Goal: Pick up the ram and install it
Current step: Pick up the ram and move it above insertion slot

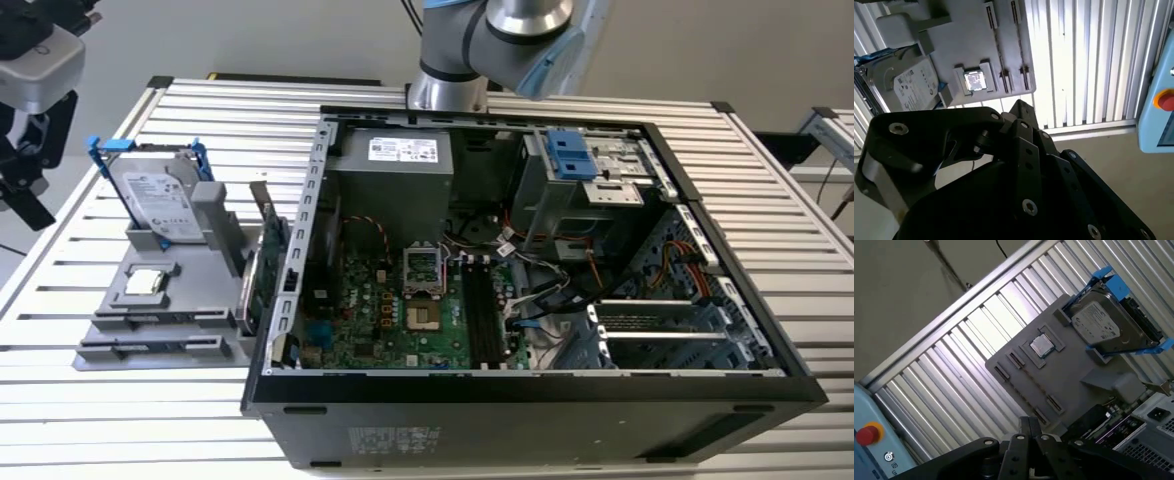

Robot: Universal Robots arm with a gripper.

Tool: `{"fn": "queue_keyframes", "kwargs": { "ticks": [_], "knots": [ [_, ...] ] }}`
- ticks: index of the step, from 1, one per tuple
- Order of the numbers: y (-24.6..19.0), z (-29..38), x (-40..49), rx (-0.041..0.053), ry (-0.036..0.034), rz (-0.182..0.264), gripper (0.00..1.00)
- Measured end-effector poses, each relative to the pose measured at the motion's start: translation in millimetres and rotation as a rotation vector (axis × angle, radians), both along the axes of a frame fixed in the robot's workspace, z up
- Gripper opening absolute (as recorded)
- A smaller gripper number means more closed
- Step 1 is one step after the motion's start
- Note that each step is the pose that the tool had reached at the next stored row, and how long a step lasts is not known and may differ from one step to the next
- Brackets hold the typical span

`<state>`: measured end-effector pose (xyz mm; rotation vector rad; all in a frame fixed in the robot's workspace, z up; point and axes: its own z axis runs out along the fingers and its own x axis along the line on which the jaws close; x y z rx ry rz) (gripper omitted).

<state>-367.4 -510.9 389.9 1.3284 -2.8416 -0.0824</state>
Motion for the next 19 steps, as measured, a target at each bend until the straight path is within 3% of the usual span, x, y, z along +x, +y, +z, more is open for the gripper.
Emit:
{"fn": "queue_keyframes", "kwargs": {
  "ticks": [19],
  "knots": [
    [0.0, 0.0, 0.0, 0.0, 0.0, 0.163, 0.0]
  ]
}}
